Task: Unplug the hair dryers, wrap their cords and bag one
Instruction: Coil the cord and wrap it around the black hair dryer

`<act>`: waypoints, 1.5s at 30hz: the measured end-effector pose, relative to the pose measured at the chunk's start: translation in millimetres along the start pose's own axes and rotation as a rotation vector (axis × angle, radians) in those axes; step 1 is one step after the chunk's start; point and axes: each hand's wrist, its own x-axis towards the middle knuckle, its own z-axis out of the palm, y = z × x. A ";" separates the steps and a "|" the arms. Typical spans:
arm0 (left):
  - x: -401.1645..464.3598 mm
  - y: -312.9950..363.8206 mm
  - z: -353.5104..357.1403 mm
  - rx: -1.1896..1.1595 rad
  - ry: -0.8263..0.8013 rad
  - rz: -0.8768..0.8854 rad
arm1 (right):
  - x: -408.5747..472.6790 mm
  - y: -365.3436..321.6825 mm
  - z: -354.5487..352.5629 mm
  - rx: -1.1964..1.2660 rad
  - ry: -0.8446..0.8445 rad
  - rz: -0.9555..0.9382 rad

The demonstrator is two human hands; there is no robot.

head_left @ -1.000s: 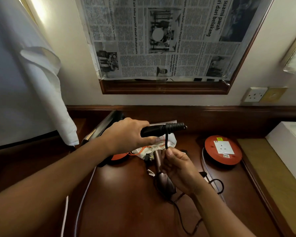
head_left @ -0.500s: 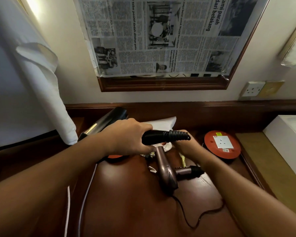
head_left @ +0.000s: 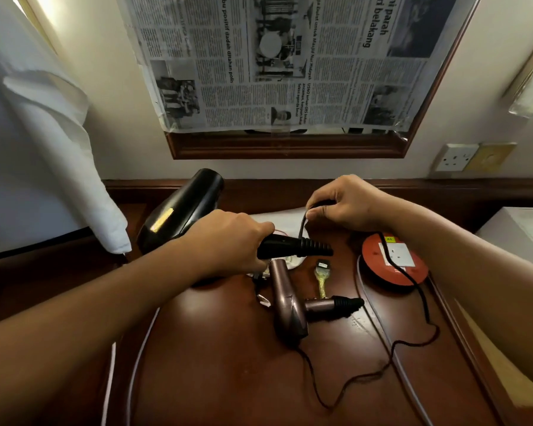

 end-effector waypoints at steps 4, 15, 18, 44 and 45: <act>12.7 15.4 1.1 -0.001 -0.015 -0.023 | -7.4 -1.1 -7.2 -0.100 0.074 -0.062; 51.7 43.8 12.6 -0.130 -0.021 -0.200 | -39.9 11.7 4.0 -0.203 0.253 -0.034; 60.2 45.6 19.2 -0.157 -0.060 -0.244 | -52.5 16.7 24.4 -0.150 0.326 -0.002; 41.0 40.5 10.2 -0.211 0.059 -0.237 | -83.7 -4.4 104.6 1.332 0.119 0.442; 39.4 39.3 9.6 -0.217 0.060 -0.235 | -84.1 -5.2 104.6 1.334 0.146 0.425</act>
